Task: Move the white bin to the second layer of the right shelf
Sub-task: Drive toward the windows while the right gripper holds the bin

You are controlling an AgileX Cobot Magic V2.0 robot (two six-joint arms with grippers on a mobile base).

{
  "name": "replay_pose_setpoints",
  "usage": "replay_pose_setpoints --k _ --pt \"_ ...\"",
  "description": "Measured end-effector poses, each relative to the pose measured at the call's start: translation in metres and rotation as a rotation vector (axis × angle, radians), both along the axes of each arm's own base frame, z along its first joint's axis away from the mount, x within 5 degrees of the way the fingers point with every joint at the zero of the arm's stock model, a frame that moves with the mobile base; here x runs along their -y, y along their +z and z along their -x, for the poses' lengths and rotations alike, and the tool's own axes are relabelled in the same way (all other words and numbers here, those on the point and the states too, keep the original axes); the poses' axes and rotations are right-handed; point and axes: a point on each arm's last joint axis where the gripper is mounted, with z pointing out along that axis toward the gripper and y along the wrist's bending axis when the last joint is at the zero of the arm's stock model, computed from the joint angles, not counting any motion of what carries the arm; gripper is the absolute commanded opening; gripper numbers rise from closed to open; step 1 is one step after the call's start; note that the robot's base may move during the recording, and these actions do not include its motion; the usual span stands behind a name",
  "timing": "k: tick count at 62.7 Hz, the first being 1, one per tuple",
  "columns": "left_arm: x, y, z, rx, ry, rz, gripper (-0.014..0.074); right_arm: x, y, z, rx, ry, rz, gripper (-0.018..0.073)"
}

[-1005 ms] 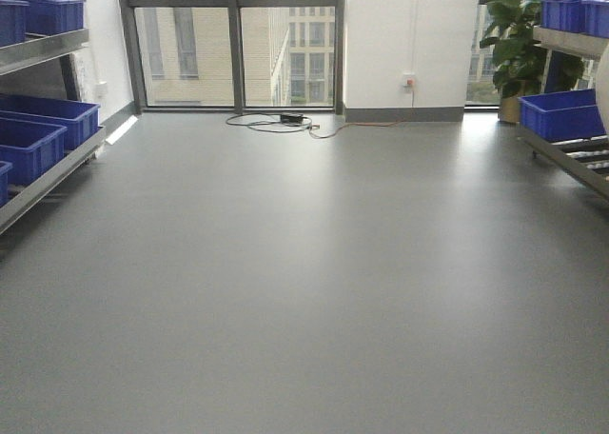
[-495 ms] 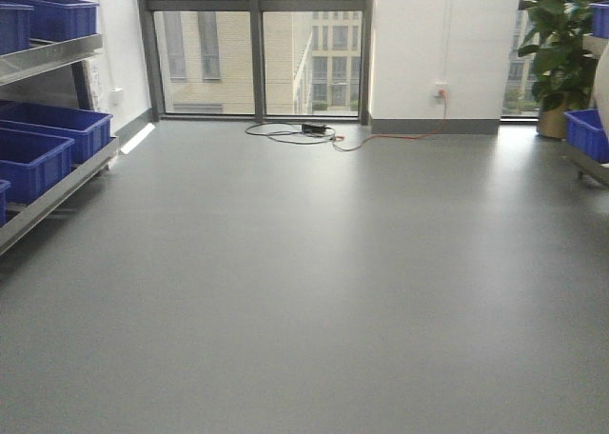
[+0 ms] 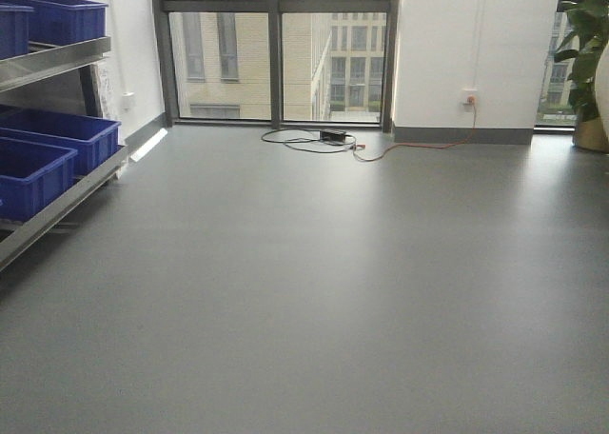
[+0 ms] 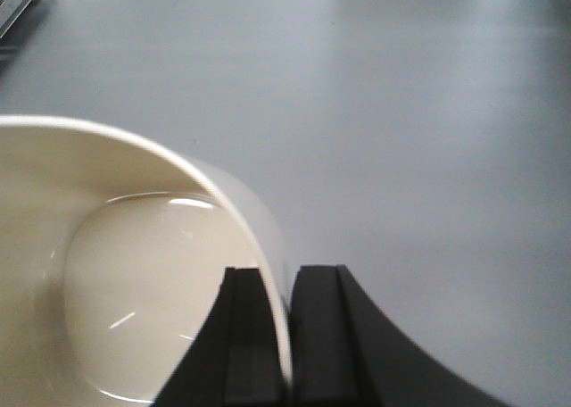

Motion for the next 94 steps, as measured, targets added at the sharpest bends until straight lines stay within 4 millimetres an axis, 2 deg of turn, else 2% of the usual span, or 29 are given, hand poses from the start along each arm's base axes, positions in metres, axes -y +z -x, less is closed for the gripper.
replay_pose_setpoints --k 94 --pt "0.0 0.0 0.0 0.0 0.0 0.0 0.0085 0.0002 0.0 0.0 0.0 -0.002 0.0 0.0049"
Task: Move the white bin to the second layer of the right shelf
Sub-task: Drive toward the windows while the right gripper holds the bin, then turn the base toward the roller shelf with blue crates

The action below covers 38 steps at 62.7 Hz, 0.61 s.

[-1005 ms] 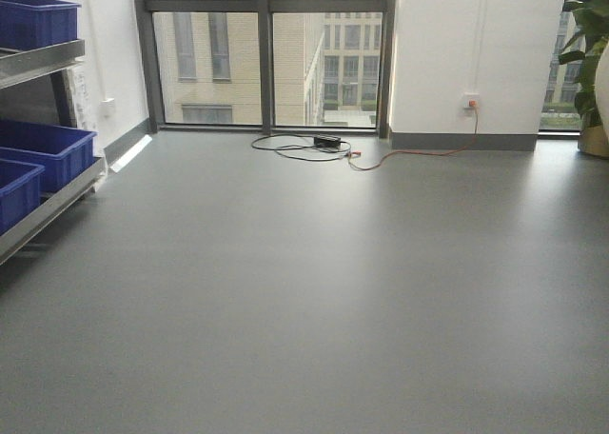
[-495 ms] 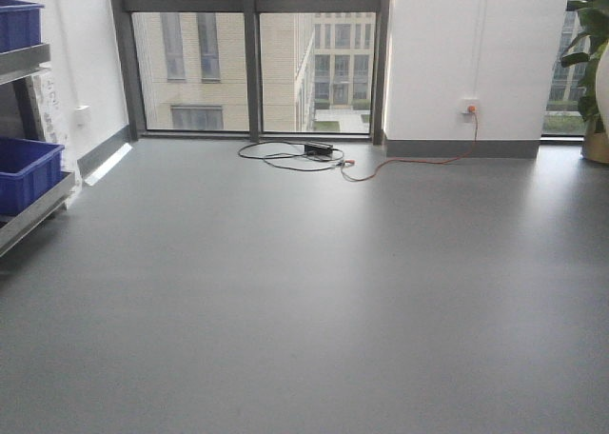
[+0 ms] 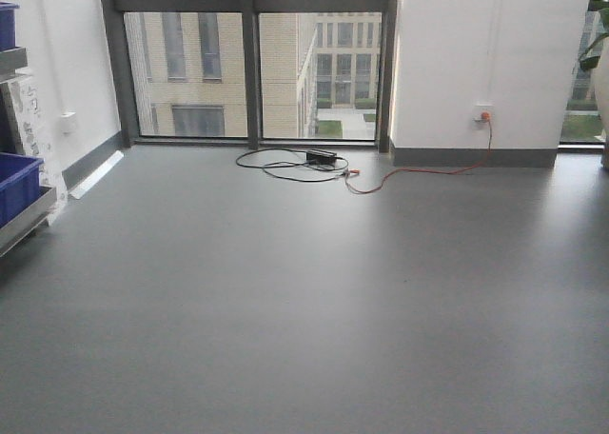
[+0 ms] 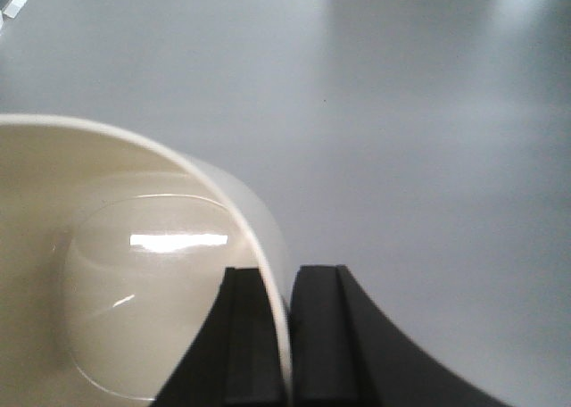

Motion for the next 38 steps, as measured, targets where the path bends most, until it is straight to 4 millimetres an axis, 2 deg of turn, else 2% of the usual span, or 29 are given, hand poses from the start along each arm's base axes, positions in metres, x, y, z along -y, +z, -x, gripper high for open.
replay_pose_setpoints --k 38 --pt "0.0 0.0 0.0 0.0 0.0 0.0 0.0085 0.0 0.0 0.0 0.0 0.0 0.0 0.0049"
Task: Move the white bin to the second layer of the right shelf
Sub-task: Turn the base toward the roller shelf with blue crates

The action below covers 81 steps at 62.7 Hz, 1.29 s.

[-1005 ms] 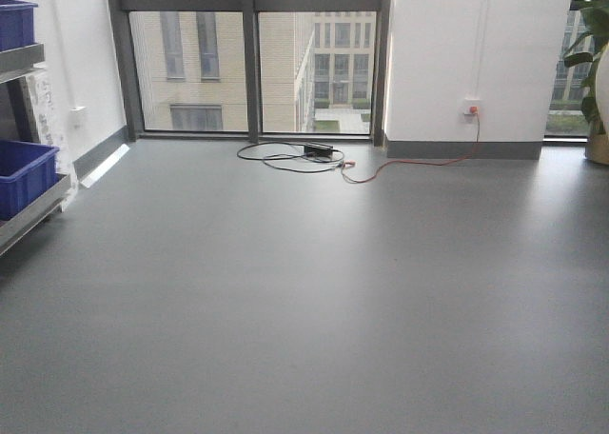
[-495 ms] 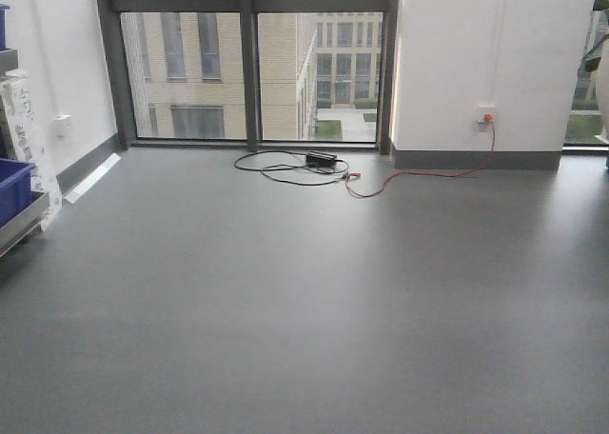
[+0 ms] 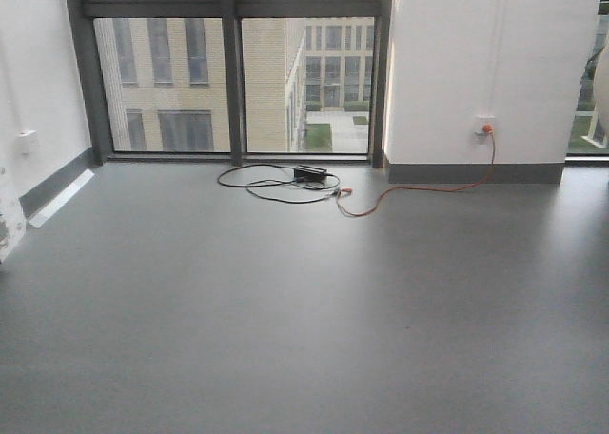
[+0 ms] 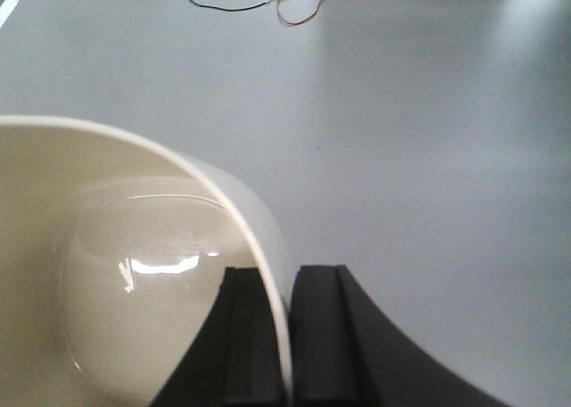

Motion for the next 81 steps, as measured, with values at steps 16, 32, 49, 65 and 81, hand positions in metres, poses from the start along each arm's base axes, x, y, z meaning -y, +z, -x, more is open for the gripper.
replay_pose_setpoints --k 16,32,49,65,81 --pt "0.0 0.0 0.0 0.0 0.0 0.0 0.0085 0.0 0.0 0.0 0.0 0.0 0.0 0.0049" --pt "0.0 0.0 0.0 0.0 0.0 0.0 0.0085 0.0 0.0 0.0 0.0 0.0 0.0 0.0049" --pt "0.0 0.0 0.0 0.0 0.0 0.0 0.0085 0.0 0.0 0.0 0.0 0.0 0.0 0.0049" --pt "0.0 0.0 0.0 0.0 0.0 0.0 0.0085 0.0 0.0 0.0 0.0 0.0 0.0 0.0049" --pt "0.0 0.0 0.0 0.0 0.0 0.0 0.0085 0.0 0.0 0.0 0.0 0.0 0.0 0.0049"
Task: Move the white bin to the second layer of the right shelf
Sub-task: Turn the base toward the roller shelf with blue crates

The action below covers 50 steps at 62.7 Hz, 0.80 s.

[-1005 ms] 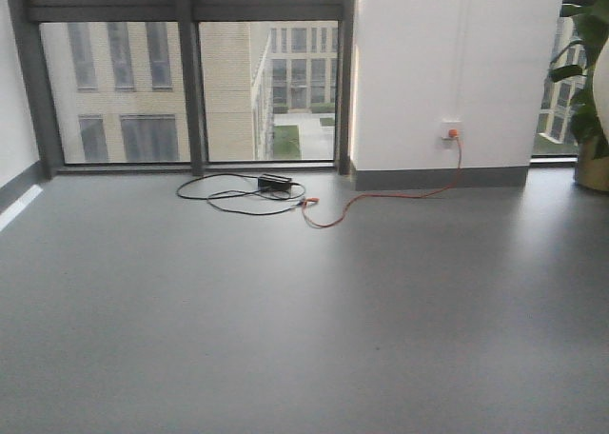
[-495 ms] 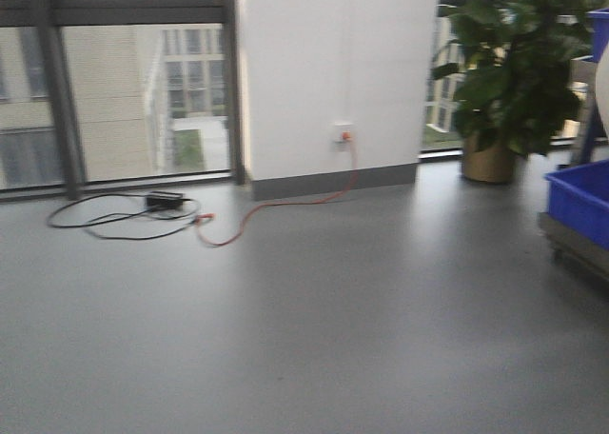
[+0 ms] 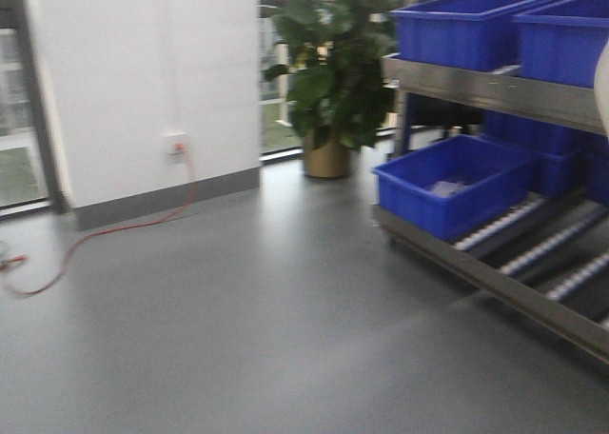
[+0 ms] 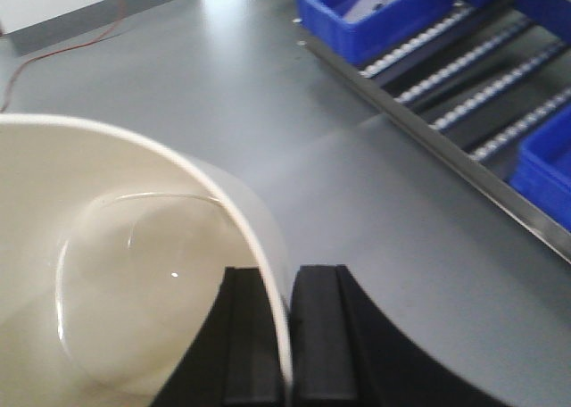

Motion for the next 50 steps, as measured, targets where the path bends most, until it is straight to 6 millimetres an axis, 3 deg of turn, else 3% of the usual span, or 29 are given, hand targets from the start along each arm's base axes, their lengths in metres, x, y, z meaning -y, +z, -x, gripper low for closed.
replay_pose_setpoints --k 50 --pt "0.0 0.0 0.0 0.0 0.0 0.0 0.0085 0.0 0.0 0.0 0.0 0.0 0.0 0.0049"
